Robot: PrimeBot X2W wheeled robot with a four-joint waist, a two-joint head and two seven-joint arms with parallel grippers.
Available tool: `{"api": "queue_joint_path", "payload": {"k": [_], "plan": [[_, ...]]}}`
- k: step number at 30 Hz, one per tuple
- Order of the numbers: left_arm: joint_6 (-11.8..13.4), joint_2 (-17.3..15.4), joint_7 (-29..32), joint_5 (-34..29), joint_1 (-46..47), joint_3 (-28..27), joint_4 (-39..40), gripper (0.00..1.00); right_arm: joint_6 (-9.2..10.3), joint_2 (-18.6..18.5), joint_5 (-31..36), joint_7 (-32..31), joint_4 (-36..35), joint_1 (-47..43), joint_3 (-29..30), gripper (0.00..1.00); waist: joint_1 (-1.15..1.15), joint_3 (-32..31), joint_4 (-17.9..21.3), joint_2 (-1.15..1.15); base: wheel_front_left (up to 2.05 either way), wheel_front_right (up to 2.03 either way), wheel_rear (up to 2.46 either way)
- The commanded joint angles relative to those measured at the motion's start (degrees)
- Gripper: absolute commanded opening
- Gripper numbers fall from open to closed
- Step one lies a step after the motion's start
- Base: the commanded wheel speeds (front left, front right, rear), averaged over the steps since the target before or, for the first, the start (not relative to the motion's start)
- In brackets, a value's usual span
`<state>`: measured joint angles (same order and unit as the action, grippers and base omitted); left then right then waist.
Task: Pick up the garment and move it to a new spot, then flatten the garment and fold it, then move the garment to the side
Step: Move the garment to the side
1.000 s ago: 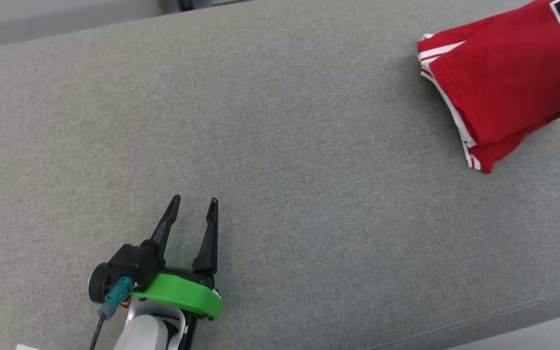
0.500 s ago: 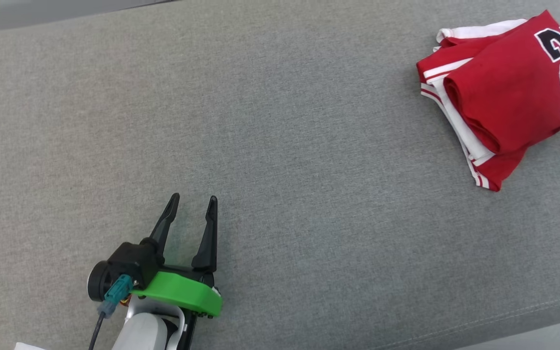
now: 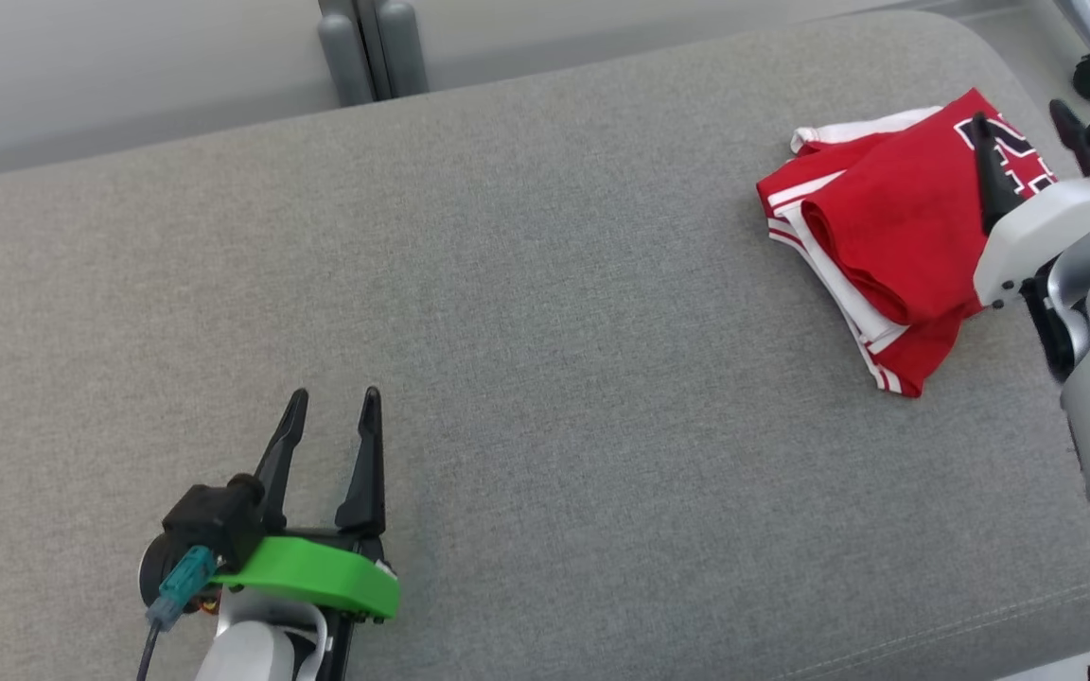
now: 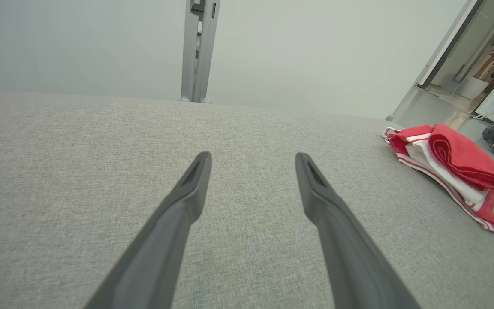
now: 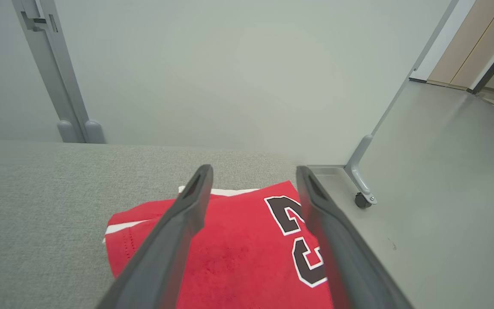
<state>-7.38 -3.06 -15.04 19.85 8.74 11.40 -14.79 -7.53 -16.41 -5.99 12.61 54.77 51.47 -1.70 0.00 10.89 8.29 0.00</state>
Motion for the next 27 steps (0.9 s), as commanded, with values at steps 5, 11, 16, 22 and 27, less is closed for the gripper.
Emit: {"api": "queue_joint_path", "payload": {"k": [5,11,16,22,27], "plan": [[0.2,0.0,-0.2,1.3,-3.9,-2.7,-0.6,1.00,0.10,2.9,-0.9,2.1,-2.6,-6.6,-0.6,1.00,0.00,-8.2,-1.3,0.00,0.00,0.00,0.00],[1.4,0.1,-0.2,3.5,-7.8,-4.6,0.0,1.00,0.10,6.8,-0.5,2.6,-10.0,-15.7,0.8,1.00,0.00,-11.5,-3.1,0.00,0.00,0.00,0.00],[2.1,0.1,-0.2,4.2,-10.5,-5.7,0.8,1.00,0.10,10.7,1.9,2.6,-18.0,-24.4,2.0,1.00,0.00,-12.4,-4.6,0.00,0.00,0.00,0.00],[3.1,0.1,-0.2,4.8,-14.0,-7.0,1.6,1.00,0.10,13.2,1.8,2.6,-25.4,-33.8,2.3,1.00,0.00,-12.6,-6.2,0.00,0.00,0.00,0.00],[3.4,0.1,-0.2,5.1,-16.3,-6.8,2.1,1.00,0.10,13.3,-4.1,2.6,-29.9,-41.3,0.4,1.00,0.00,-12.7,-7.3,0.00,0.00,0.00,0.00]]}}
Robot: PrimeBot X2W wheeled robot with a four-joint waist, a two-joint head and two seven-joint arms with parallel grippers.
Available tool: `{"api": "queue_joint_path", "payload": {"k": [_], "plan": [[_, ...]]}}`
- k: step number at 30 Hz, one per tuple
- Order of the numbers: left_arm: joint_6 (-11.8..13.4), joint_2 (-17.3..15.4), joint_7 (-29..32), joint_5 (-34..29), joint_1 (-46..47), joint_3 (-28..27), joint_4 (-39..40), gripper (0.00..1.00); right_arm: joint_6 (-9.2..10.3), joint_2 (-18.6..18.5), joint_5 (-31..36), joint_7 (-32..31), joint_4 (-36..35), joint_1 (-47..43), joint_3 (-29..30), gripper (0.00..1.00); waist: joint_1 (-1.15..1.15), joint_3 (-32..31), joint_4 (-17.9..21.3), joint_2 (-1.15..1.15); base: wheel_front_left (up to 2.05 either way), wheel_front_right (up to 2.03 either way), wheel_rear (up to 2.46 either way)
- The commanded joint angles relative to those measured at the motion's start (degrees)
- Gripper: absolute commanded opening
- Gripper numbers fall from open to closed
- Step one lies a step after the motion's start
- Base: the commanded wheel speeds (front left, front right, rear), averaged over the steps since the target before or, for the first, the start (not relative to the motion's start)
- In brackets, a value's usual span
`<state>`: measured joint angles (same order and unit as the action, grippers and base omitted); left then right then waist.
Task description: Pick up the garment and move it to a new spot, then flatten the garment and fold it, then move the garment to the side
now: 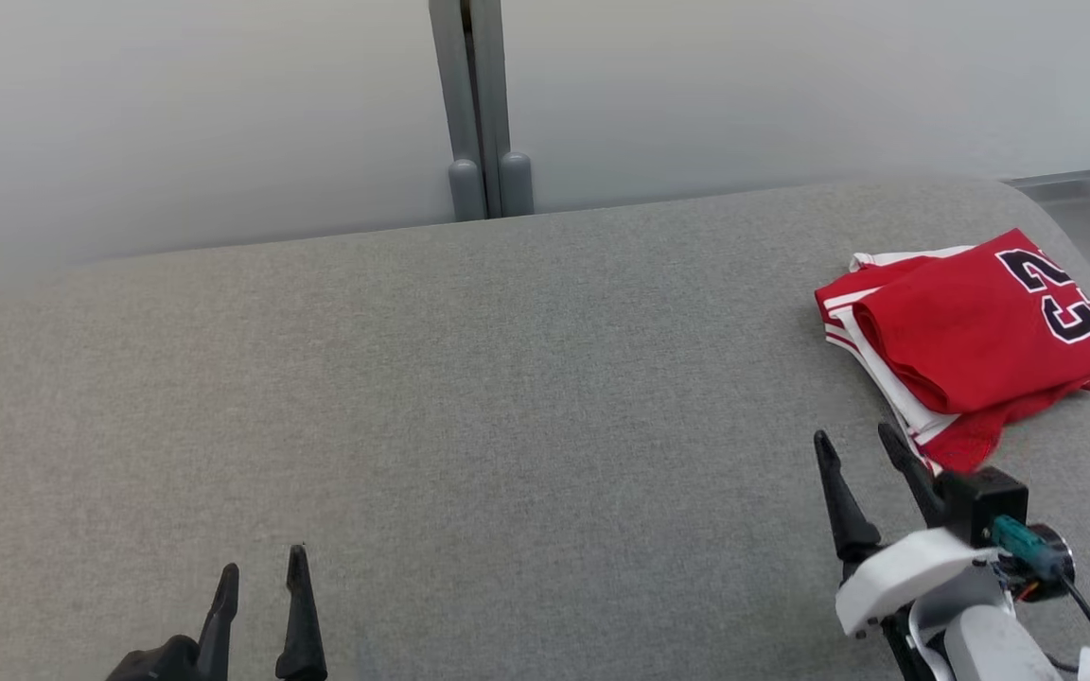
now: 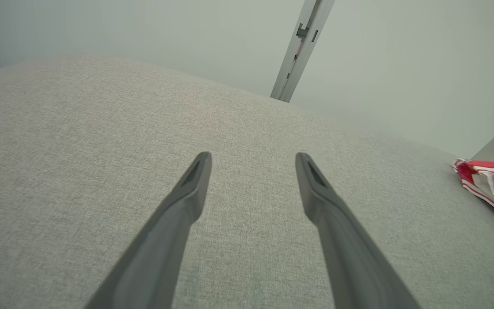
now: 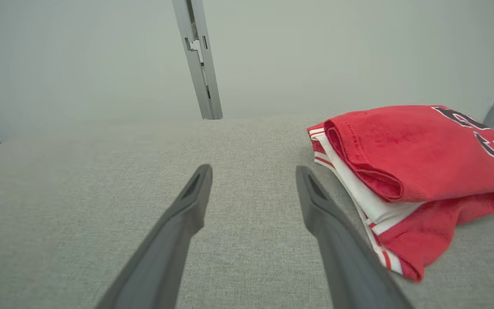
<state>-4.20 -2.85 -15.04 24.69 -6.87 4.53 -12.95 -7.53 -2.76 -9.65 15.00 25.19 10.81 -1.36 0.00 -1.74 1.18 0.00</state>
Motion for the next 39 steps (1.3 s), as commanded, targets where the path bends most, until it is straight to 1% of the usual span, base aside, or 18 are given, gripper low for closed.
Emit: {"api": "queue_joint_path", "payload": {"k": [1,7,13,21,31,32,37,39], "plan": [[0.3,-0.1,-0.2,0.3,-1.0,0.2,0.2,1.00,0.10,-0.3,-0.9,0.2,-1.2,-1.9,-0.1,1.00,0.00,0.0,-0.2,0.00,0.00,0.00,0.00],[0.6,-0.1,-0.2,0.0,-1.7,1.0,-0.3,1.00,0.10,-0.3,-1.5,0.2,-4.1,-6.3,-1.1,1.00,0.00,-0.2,0.1,0.00,0.00,0.00,0.00],[1.3,-0.1,-0.2,0.7,-2.0,1.7,-0.4,1.00,0.10,-0.3,-2.4,0.2,-5.4,-7.7,-2.1,1.00,0.00,-0.1,0.5,0.00,0.00,0.00,0.00],[1.7,-0.1,-0.2,1.0,-1.3,1.9,-1.1,1.00,0.10,-0.3,-2.6,0.2,-5.9,-7.8,-1.8,1.00,0.00,-0.2,0.3,0.00,0.00,0.00,0.00],[1.6,-0.1,-0.2,0.7,-0.7,1.8,-1.3,1.00,0.10,-0.2,-2.5,0.2,-6.4,-7.4,-1.3,1.00,0.00,0.0,0.0,0.00,0.00,0.00,0.00],[1.4,-0.1,-0.2,0.8,-0.6,1.8,-1.2,0.00,0.10,-0.2,-2.6,0.2,-6.5,-7.3,-1.2,0.00,0.00,0.1,0.0,0.00,0.00,0.00,0.00],[1.6,0.1,0.4,0.6,-1.1,2.0,-3.3,0.00,0.00,0.3,-2.7,-0.2,-4.2,-8.4,-1.4,0.00,0.00,0.1,0.0,0.00,0.00,0.00,0.00],[1.5,0.1,1.0,2.5,-0.7,1.7,-3.3,0.00,0.00,0.3,-4.9,-0.8,-4.2,-8.2,-1.1,0.00,0.00,0.1,0.0,0.00,0.00,0.00,0.00]]}}
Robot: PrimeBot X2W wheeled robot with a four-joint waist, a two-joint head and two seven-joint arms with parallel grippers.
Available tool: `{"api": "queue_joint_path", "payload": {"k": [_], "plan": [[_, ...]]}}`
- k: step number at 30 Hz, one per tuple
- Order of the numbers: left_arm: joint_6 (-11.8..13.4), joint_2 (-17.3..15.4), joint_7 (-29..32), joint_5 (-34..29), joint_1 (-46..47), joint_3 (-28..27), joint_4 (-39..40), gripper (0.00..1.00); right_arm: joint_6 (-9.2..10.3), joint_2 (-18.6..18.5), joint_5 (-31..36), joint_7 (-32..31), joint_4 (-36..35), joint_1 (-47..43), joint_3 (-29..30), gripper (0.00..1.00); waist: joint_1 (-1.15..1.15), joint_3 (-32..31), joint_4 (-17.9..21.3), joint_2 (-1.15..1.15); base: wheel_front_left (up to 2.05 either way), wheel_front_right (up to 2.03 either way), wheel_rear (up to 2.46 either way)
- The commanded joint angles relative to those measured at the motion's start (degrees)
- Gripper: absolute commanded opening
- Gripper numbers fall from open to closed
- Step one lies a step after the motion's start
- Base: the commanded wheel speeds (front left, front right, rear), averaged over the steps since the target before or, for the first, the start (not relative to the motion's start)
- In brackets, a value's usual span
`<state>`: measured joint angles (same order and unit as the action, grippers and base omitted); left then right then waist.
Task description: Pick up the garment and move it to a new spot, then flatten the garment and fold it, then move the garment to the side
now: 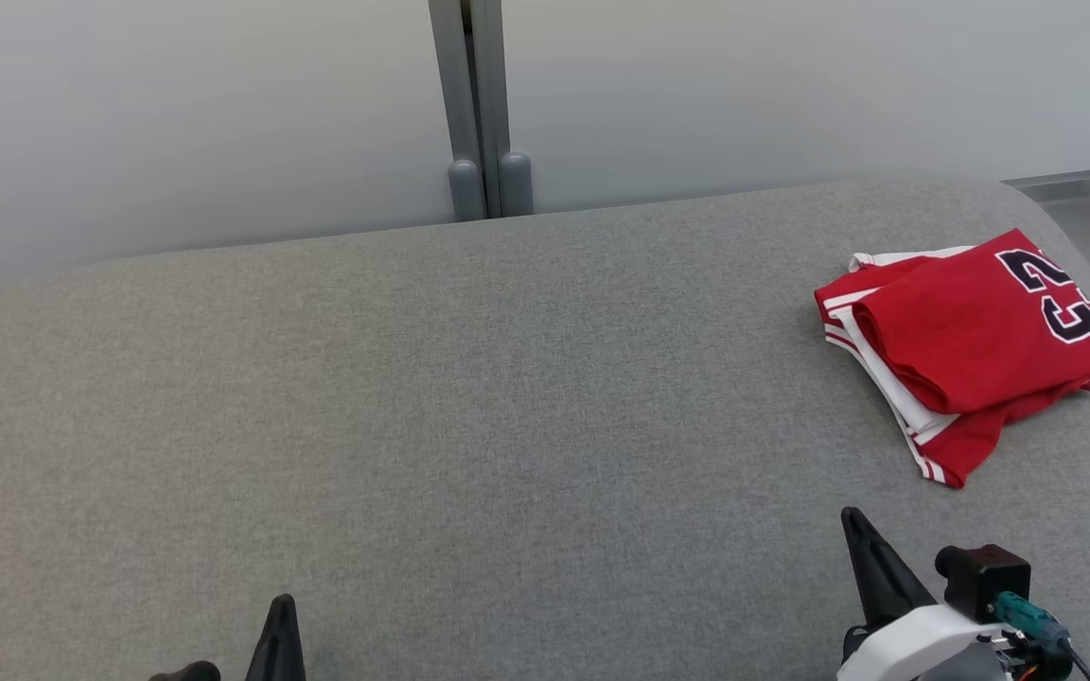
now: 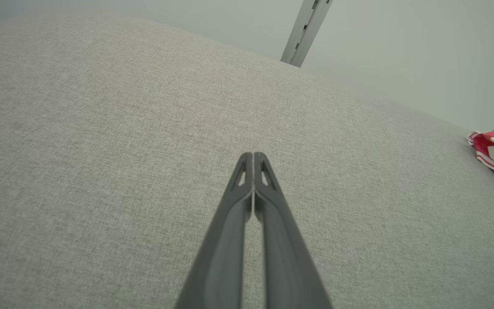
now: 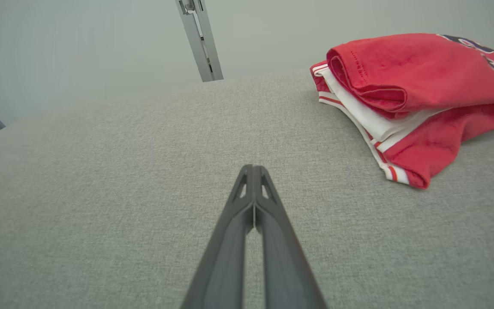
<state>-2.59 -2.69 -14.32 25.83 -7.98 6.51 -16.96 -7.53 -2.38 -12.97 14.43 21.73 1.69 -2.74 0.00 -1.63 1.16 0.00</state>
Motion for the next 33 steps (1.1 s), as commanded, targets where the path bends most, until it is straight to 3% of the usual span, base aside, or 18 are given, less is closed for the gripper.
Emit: {"api": "queue_joint_path", "payload": {"k": [1,33], "plan": [[-0.2,-0.1,0.6,2.4,0.6,-0.5,0.8,0.00,0.00,-0.1,-2.8,-0.6,-0.9,1.0,0.5,0.00,0.00,0.0,0.0,0.00,0.00,0.00,0.00],[-2.1,-0.3,8.4,27.9,6.3,-5.3,1.7,0.00,0.02,-0.3,-33.0,-8.6,-3.8,2.5,3.9,0.00,0.00,0.5,-0.3,0.00,0.00,0.00,0.00]]}}
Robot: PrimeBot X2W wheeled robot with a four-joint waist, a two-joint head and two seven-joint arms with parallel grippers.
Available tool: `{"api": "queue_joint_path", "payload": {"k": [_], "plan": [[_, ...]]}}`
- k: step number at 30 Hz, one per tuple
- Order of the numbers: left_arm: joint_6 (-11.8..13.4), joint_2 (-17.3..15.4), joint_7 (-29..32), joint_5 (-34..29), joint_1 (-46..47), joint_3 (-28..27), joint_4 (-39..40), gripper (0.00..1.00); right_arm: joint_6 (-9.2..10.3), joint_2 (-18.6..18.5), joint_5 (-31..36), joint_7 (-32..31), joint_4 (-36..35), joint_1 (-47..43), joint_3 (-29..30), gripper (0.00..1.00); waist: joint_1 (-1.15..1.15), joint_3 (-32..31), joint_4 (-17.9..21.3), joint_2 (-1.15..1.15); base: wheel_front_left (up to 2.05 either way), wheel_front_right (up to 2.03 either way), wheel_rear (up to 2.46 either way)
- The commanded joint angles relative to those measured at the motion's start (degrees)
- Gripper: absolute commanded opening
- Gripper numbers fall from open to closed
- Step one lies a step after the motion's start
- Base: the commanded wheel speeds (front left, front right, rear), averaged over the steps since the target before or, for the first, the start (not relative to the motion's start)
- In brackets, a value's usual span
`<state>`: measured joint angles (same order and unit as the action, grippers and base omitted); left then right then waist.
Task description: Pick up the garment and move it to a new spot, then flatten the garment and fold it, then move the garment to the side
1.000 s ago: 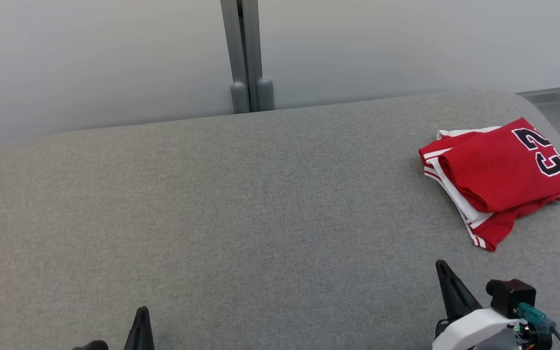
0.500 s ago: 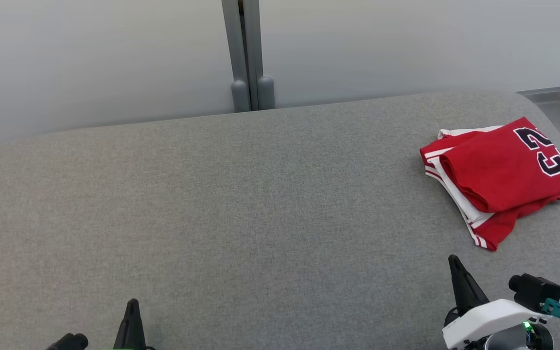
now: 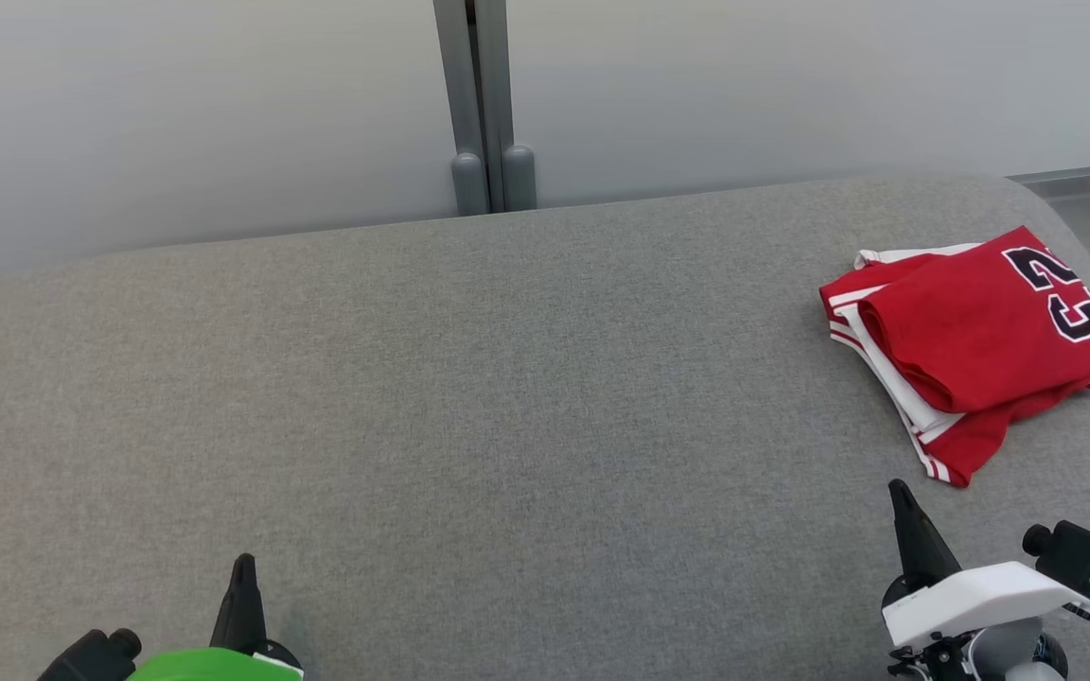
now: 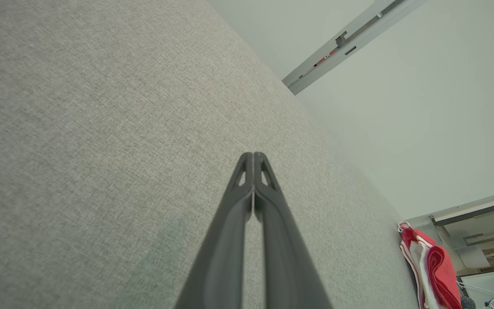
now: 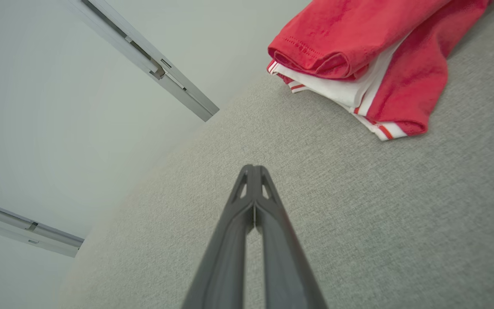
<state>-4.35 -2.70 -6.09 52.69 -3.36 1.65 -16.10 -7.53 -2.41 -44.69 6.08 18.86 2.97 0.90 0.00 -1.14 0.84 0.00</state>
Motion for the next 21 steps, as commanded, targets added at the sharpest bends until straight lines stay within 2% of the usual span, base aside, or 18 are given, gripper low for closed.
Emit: {"api": "queue_joint_path", "payload": {"k": [1,21], "plan": [[-0.4,-0.3,0.4,1.6,1.8,-0.6,0.9,0.00,0.02,-0.3,-2.0,-0.4,-1.0,1.3,0.4,0.00,0.00,0.0,0.0,0.00,0.00,0.00,0.00],[-1.2,-0.4,4.0,13.0,4.2,-2.8,1.3,0.00,0.03,-0.4,-15.6,-4.1,-2.3,2.0,2.0,0.00,0.00,0.3,-0.2,0.00,0.00,0.00,0.00]]}}
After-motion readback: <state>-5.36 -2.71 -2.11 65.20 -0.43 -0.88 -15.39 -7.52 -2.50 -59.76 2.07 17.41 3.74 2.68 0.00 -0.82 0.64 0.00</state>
